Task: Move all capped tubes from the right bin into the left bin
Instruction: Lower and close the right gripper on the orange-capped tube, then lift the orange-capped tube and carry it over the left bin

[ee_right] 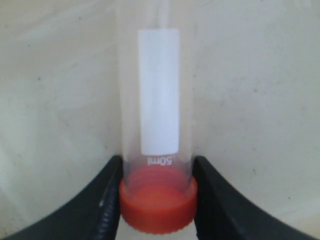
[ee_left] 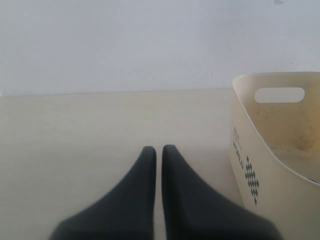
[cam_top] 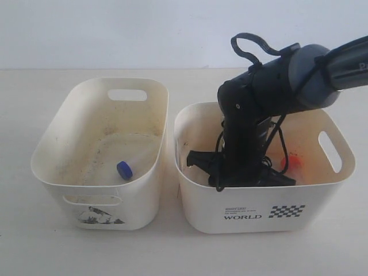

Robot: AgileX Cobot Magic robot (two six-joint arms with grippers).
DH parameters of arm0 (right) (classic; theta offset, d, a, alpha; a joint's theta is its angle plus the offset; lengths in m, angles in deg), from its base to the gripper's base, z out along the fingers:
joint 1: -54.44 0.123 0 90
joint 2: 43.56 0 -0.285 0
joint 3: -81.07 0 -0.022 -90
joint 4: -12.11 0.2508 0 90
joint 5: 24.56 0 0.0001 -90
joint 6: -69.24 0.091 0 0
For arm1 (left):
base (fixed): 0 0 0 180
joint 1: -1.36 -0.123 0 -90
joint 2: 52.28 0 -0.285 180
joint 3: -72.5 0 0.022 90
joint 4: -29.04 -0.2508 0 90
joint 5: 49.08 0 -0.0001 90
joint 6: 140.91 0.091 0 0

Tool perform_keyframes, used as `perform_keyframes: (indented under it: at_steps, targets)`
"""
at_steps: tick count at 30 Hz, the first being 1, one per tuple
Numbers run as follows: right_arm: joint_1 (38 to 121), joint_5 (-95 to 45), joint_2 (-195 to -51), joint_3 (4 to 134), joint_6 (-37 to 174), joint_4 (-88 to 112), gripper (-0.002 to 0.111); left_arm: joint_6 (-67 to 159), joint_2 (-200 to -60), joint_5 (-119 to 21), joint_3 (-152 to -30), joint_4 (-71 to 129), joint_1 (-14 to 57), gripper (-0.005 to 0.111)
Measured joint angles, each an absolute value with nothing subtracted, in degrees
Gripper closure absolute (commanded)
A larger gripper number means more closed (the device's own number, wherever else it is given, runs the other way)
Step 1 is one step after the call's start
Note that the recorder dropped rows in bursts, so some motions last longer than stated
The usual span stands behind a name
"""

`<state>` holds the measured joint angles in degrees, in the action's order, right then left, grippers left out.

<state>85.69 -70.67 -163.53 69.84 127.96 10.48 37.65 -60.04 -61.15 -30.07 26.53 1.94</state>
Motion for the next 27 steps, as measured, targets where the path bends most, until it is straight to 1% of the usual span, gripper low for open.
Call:
perform_keyframes:
  at_steps: [3,17,27]
  targets:
    - [85.69,-70.92,-162.26,69.84,126.76,11.30,0.108,37.65,-60.04,-61.15,-30.07,26.53,1.94,0.102]
    - [85.69,-71.55,-147.56,69.84,122.15,11.46,0.108,37.65,-60.04,-61.15,-30.07,26.53,1.94,0.102]
    - [85.69,-69.15,-139.74,69.84,106.70,10.95,0.108,37.65,-60.04,-61.15,-30.07,26.53,1.94,0.102]
